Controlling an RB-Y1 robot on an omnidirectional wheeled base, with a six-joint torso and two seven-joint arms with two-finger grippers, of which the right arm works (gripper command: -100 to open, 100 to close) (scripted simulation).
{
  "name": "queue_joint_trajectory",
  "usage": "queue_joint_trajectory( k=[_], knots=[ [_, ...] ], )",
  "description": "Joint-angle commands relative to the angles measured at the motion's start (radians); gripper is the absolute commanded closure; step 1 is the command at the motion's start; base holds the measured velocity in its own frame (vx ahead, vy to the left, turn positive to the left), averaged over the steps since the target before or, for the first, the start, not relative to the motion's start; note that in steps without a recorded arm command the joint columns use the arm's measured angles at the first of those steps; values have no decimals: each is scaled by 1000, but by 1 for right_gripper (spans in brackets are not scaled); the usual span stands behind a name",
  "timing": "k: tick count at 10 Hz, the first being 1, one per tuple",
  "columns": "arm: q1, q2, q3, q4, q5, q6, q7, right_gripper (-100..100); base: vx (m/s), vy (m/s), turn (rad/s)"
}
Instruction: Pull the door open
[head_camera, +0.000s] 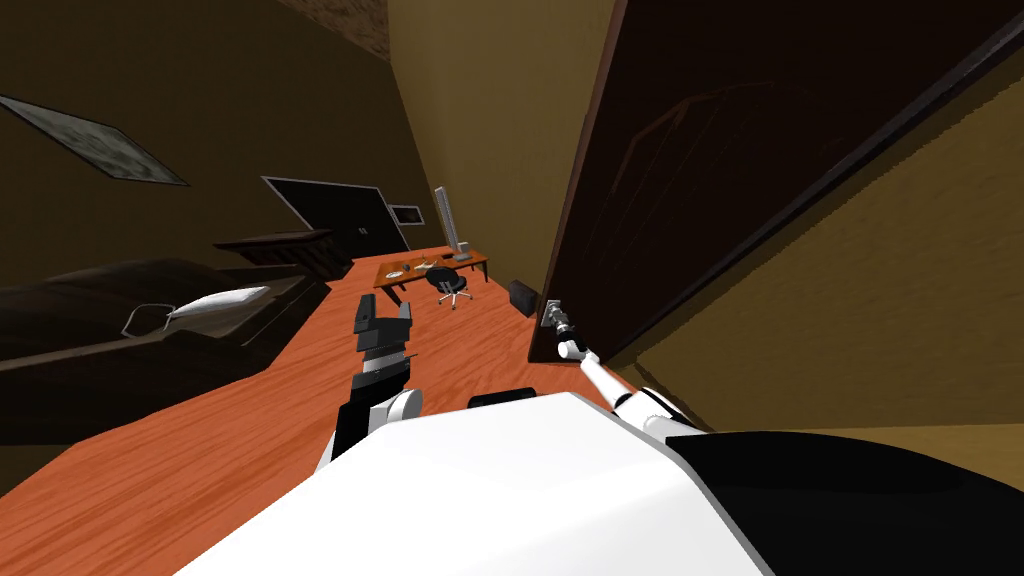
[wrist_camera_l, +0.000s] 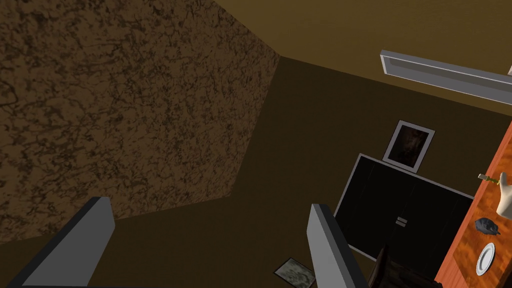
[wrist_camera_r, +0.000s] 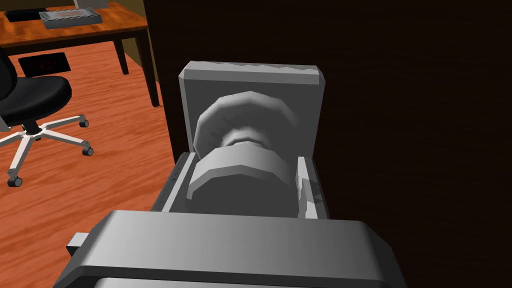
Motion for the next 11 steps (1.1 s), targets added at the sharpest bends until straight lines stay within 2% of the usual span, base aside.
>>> queue_joint_trajectory(
  k=[1, 3, 4, 5, 9, 11],
  knots=[
    [7, -12, 15, -22, 2, -1, -13, 100, -173, -72, 96],
    [11, -22, 30, -31, 4, -4, -25, 100, -176, -75, 68],
    [13, -17, 25, -28, 3, 1, -19, 100, -78, -32, 28],
    [20, -29, 44, -37, 5, -3, -33, 100, -99, -44, 61],
    [30, -59, 81, -59, 10, -17, -65, 100, -164, -64, 84],
    [38, -83, 109, -76, 14, -27, -89, 100, -161, -71, 92]
  ],
)
